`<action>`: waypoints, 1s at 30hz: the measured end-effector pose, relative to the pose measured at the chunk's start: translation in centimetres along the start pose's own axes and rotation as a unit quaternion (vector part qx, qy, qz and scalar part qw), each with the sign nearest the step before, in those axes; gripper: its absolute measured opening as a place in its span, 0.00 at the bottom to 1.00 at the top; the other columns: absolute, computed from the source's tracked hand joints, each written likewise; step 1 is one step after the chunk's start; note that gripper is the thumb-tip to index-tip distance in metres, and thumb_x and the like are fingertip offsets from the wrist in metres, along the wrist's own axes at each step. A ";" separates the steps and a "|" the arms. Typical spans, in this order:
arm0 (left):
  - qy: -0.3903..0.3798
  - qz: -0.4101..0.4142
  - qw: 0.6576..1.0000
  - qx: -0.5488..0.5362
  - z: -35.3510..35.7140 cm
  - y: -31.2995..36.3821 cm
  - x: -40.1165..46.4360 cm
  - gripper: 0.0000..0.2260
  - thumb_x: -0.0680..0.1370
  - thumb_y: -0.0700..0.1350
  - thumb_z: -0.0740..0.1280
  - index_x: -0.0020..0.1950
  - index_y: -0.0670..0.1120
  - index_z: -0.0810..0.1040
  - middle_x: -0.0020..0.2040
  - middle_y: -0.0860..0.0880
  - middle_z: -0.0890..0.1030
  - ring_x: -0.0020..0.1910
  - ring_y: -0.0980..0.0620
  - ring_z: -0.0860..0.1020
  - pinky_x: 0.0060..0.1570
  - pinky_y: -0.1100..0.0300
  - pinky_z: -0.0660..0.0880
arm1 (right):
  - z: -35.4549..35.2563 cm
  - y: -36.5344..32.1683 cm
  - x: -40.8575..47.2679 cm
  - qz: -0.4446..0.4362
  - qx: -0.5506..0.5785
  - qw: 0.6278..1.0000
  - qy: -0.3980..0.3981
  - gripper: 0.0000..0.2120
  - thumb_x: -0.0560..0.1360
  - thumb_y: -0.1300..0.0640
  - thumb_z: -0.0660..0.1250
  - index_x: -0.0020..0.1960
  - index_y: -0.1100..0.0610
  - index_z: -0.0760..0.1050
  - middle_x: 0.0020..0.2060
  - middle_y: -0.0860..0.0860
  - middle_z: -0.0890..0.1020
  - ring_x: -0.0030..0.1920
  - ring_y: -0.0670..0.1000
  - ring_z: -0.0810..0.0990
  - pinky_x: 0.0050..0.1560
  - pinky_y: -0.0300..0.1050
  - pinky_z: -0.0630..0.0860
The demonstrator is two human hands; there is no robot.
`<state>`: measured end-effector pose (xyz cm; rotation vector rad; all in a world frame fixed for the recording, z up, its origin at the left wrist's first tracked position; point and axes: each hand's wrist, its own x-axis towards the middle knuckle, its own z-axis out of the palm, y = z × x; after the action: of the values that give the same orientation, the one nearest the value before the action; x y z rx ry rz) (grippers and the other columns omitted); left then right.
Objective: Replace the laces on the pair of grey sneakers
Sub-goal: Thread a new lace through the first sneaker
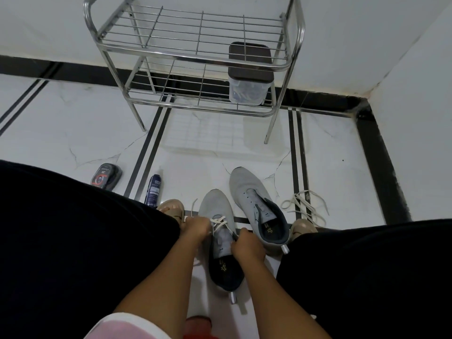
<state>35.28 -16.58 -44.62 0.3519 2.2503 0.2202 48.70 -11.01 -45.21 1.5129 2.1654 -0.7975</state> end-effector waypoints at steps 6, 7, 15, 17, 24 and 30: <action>-0.067 0.029 0.966 -0.249 -4.4 2.4 -2.6 0.22 0.80 0.57 0.61 0.61 0.39 0.77 0.66 0.40 0.73 0.62 0.42 0.72 0.54 0.57 0.67 | -1.4 -1.4 -0.3 -0.022 0.054 0.998 0.022 0.18 0.77 0.45 0.61 0.58 0.58 0.74 0.56 0.56 0.79 0.57 0.58 0.78 0.52 0.48 0.74; -0.084 0.036 0.953 -0.289 -5.1 2.8 -3.4 0.19 0.79 0.57 0.63 0.55 0.41 0.79 0.66 0.41 0.73 0.61 0.44 0.72 0.53 0.58 0.66 | -1.8 -1.7 -0.4 -0.025 0.069 0.997 0.028 0.17 0.77 0.46 0.61 0.57 0.58 0.75 0.55 0.55 0.80 0.55 0.58 0.78 0.52 0.48 0.75; -0.087 0.075 0.918 -0.380 -7.2 5.4 -7.3 0.09 0.77 0.43 0.67 0.54 0.42 0.83 0.59 0.46 0.80 0.45 0.52 0.76 0.30 0.61 0.68 | -6.4 -4.2 -3.3 -0.061 0.506 0.853 -0.114 0.12 0.74 0.65 0.61 0.51 0.52 0.78 0.44 0.50 0.81 0.43 0.47 0.78 0.39 0.39 0.73; -0.077 0.061 0.913 -0.397 -7.4 5.6 -7.7 0.11 0.77 0.43 0.69 0.58 0.41 0.82 0.60 0.46 0.78 0.52 0.49 0.73 0.35 0.60 0.67 | -7.3 -4.3 -4.0 -0.077 0.544 0.822 -0.151 0.08 0.75 0.62 0.64 0.50 0.53 0.79 0.43 0.50 0.80 0.44 0.47 0.77 0.43 0.40 0.71; -0.013 0.001 0.841 -0.541 -7.1 4.1 -6.7 0.18 0.72 0.46 0.74 0.59 0.38 0.79 0.65 0.41 0.74 0.65 0.41 0.71 0.64 0.42 0.70 | -9.4 -3.0 -3.4 -0.072 0.530 0.834 -0.135 0.08 0.80 0.57 0.62 0.45 0.58 0.77 0.34 0.51 0.77 0.34 0.48 0.77 0.38 0.39 0.71; 0.004 -0.059 0.811 -0.582 -6.8 3.6 -5.9 0.17 0.69 0.52 0.77 0.52 0.43 0.83 0.63 0.40 0.75 0.61 0.43 0.71 0.60 0.38 0.72 | -10.8 -1.2 -3.2 -0.138 0.353 0.925 -0.011 0.08 0.73 0.54 0.72 0.51 0.51 0.78 0.39 0.48 0.74 0.41 0.48 0.74 0.41 0.41 0.71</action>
<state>34.34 -15.40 -35.03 -0.4527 1.7179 1.4256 48.81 -6.69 -34.76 1.4729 2.2155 -1.8325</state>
